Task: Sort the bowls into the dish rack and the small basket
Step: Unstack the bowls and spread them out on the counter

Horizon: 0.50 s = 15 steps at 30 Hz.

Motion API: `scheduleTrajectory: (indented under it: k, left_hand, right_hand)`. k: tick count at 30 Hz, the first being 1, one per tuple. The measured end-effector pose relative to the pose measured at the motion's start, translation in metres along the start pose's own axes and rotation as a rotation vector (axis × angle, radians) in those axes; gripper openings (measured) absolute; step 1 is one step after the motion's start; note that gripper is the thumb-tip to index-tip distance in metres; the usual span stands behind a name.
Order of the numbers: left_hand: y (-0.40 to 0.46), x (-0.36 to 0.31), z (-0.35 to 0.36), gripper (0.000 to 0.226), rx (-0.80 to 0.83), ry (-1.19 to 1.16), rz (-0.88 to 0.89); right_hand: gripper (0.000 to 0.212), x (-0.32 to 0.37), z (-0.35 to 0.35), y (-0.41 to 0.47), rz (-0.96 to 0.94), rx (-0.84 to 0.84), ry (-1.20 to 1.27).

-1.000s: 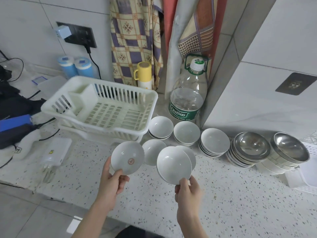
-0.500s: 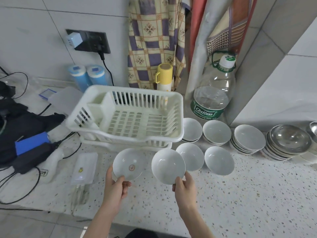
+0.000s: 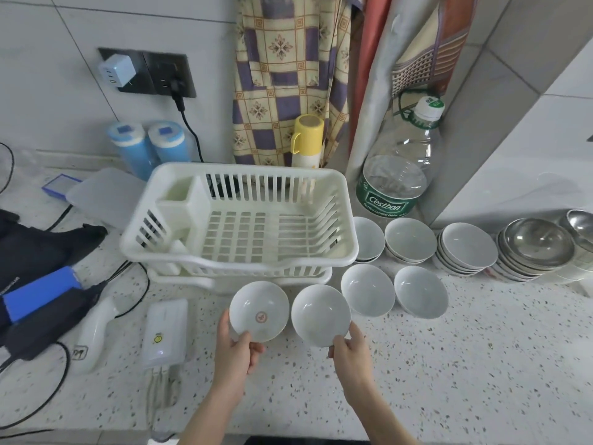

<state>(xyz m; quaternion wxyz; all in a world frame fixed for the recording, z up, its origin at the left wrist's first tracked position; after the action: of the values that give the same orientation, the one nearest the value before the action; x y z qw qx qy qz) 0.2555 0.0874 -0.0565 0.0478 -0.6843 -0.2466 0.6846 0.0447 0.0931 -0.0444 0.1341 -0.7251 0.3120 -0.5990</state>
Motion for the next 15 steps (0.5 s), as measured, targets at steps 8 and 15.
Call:
scheduleTrajectory:
  k: [8, 15]
  left_hand:
    - [0.0056, -0.0022, -0.0002, 0.059, 0.004, -0.006, 0.016]
    - [0.0055, 0.0009, -0.0057, 0.058, 0.0, -0.013, 0.018]
  right_hand:
    - [0.053, -0.0011, 0.0066, 0.0071, 0.008, -0.002, -0.001]
    - [0.054, -0.0021, 0.0107, 0.0082, -0.004, 0.0, -0.02]
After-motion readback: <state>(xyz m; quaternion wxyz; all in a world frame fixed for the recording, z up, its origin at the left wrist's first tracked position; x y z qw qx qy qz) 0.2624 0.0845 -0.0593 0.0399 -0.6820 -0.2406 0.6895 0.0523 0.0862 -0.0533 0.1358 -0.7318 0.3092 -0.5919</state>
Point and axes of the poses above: each hand's wrist, its own y-axis towards the middle knuckle, its own z-axis out of the palm, x = y × z, the point moved 2 cm from there along y, towards the middle knuckle, and after that the axes turned 7 degrees about z, right-handed, at the moved point
